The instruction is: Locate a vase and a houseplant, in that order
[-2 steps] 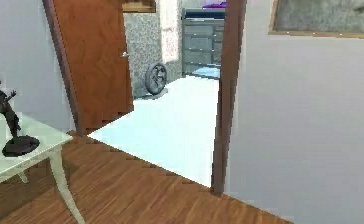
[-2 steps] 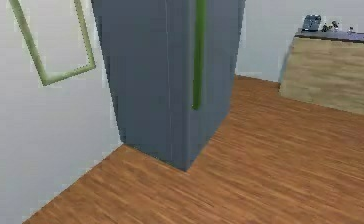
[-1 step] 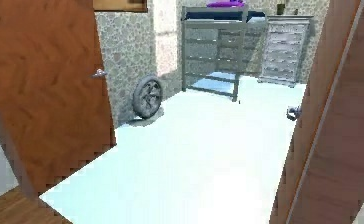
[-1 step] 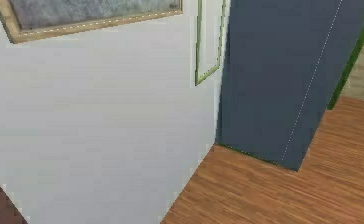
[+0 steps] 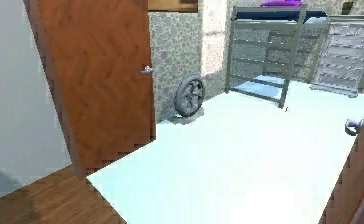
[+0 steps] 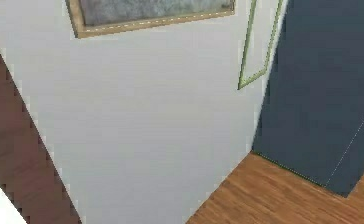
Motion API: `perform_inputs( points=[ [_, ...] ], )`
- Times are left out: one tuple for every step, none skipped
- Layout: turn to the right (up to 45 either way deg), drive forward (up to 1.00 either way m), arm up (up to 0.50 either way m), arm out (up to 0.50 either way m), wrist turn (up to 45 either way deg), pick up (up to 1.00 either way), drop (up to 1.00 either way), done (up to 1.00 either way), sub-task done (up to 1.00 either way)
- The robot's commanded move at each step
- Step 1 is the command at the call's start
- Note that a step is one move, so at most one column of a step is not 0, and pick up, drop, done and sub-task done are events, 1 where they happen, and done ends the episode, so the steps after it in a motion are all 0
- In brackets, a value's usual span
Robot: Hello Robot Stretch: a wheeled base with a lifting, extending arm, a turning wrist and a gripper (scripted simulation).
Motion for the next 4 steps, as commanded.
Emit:
perform_inputs(
  points=[
    [0.0,0.25,0.0,0.0,0.0,0.0,0.0,0.0,0.0],
    [-18.0,0.0,0.0,0.0,0.0,0.0,0.0,0.0,0.0],
    [0.0,0.35,0.0,0.0,0.0,0.0,0.0,0.0,0.0],
    [-45.0,0.0,0.0,0.0,0.0,0.0,0.0,0.0,0.0]
  ],
)
